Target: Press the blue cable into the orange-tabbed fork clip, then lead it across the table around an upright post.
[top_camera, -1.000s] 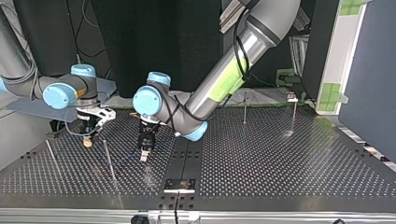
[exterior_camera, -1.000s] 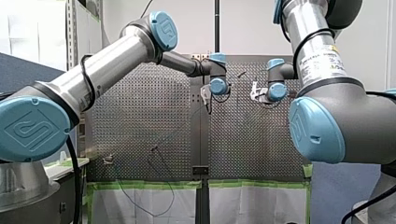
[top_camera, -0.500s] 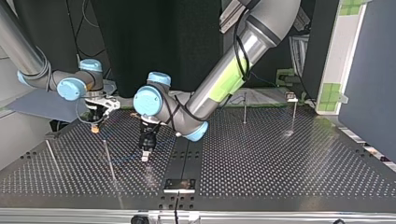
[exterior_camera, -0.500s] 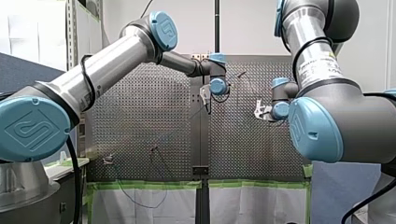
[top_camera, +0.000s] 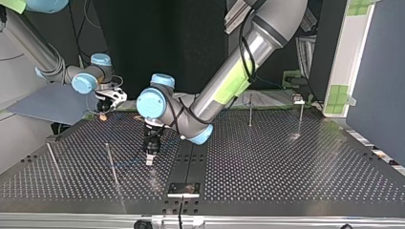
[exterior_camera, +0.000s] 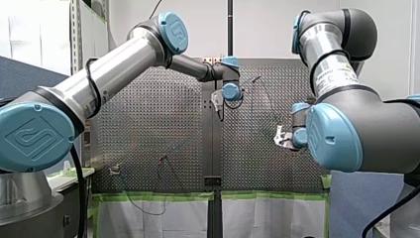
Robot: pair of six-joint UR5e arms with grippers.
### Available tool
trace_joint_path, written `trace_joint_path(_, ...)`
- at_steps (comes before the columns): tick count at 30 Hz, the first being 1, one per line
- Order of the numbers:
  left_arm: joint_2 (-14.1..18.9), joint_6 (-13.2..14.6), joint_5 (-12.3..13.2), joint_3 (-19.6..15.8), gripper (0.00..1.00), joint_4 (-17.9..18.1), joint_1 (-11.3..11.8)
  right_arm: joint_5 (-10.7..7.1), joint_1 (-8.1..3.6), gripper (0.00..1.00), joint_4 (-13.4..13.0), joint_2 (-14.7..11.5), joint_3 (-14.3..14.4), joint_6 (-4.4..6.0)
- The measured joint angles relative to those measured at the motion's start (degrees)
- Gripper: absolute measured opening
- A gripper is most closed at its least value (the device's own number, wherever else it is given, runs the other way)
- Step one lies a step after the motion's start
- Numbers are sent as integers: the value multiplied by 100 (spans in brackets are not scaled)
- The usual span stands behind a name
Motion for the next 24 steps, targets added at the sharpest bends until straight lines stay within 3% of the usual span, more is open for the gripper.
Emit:
trace_joint_path(7, 3, 0, -3, 0, 100, -2, 21, 128, -100, 0, -327, 318, 49, 75)
trace_joint_path(16, 4, 0, -13, 0, 100, -2, 42, 229, -219, 0, -769, 759, 51, -2)
trace_joint_path(24, 2, 0, -46, 0, 100, -9, 52, 233, -316, 0, -1054, 1122, 51, -9)
